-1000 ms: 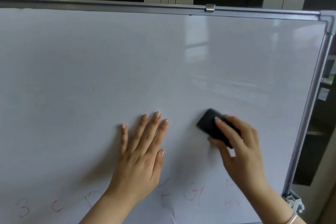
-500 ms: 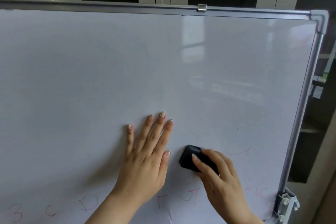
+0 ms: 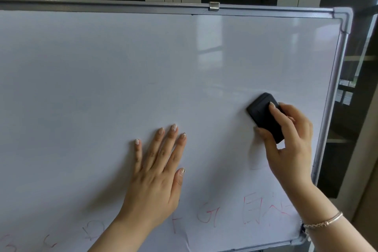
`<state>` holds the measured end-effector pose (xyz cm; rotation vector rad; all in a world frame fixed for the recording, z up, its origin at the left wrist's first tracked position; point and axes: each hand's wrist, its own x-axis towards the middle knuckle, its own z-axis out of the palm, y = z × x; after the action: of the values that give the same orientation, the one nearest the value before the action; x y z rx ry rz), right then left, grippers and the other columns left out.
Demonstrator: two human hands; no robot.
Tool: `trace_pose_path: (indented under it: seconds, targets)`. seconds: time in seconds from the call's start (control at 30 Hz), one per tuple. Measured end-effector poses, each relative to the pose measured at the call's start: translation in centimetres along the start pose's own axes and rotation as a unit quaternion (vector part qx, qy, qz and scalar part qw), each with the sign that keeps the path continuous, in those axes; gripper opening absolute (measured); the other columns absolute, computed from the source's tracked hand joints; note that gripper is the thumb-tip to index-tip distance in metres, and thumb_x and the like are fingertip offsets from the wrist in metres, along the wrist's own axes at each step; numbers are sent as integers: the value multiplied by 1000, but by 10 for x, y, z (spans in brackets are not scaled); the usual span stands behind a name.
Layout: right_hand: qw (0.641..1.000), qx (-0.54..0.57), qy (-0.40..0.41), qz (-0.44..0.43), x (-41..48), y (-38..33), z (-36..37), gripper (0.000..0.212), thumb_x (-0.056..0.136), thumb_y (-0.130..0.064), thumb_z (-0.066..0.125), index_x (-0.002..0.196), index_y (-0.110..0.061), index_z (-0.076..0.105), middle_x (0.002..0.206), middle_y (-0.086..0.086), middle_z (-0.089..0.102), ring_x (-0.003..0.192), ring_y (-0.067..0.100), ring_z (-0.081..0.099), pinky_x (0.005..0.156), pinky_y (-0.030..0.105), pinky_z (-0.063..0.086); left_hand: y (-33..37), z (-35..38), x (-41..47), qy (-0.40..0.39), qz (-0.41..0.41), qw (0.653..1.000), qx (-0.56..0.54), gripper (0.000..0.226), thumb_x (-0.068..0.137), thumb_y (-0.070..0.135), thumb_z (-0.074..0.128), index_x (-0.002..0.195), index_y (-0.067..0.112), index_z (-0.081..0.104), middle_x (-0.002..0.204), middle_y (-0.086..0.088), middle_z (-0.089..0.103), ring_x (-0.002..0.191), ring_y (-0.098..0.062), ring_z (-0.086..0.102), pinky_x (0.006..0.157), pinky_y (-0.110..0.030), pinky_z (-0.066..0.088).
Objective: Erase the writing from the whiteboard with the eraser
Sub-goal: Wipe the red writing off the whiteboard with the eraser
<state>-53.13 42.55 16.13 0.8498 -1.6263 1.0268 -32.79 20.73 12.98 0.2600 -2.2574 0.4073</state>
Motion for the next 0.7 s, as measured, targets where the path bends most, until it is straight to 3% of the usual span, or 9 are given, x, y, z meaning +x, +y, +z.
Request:
trace_pose_path:
  seconds: [0.13, 0.23, 0.37, 0.43, 0.57, 0.7]
  targets:
    - [1000, 18, 2, 0, -19, -5, 5, 50, 93, -9, 73, 140, -7, 56, 138, 20, 52, 127, 36, 47, 112, 23, 32, 12, 1, 3, 1, 18, 999, -27, 69, 97, 33, 42, 160, 17, 18, 169, -4, 10, 156, -24, 10, 123, -57, 9]
    - [999, 37, -32, -5, -58, -12, 12, 58, 90, -13, 70, 144, -12, 49, 138, 14, 50, 125, 32, 48, 111, 31, 36, 21, 5, 7, -10, 38, 999, -21, 70, 97, 33, 43, 160, 17, 18, 170, -3, 10, 156, -23, 11, 122, -59, 12]
    - [996, 48, -78, -16, -123, -18, 20, 62, 91, -15, 62, 149, -22, 42, 140, 3, 48, 124, 25, 49, 112, 31, 37, 27, 10, 8, -17, 34, 999, -3, 71, 96, 35, 44, 160, 16, 18, 169, -5, 10, 156, -26, 13, 121, -63, 13]
    - [995, 51, -83, 0, -135, -18, 22, 70, 86, -8, 67, 149, -27, 41, 140, 0, 48, 124, 21, 48, 110, 30, 39, 26, 11, 8, -12, 34, 999, 4, 70, 96, 35, 43, 160, 16, 19, 169, -5, 12, 156, -26, 14, 122, -63, 12]
    - [997, 43, -66, 23, -123, -13, 15, 68, 83, -3, 72, 144, -17, 45, 139, 3, 48, 125, 23, 48, 112, 25, 36, 25, 13, 8, -7, 41, 999, 10, 69, 96, 35, 44, 159, 16, 22, 169, -5, 14, 155, -26, 18, 122, -61, 12]
    - [993, 29, -23, 110, -84, 10, -1, 70, 83, -1, 78, 144, -8, 46, 139, 18, 50, 129, 28, 44, 115, 14, 26, 24, 13, 9, -8, 42, 999, 5, 68, 96, 35, 43, 159, 16, 22, 169, -5, 15, 155, -26, 18, 122, -60, 11]
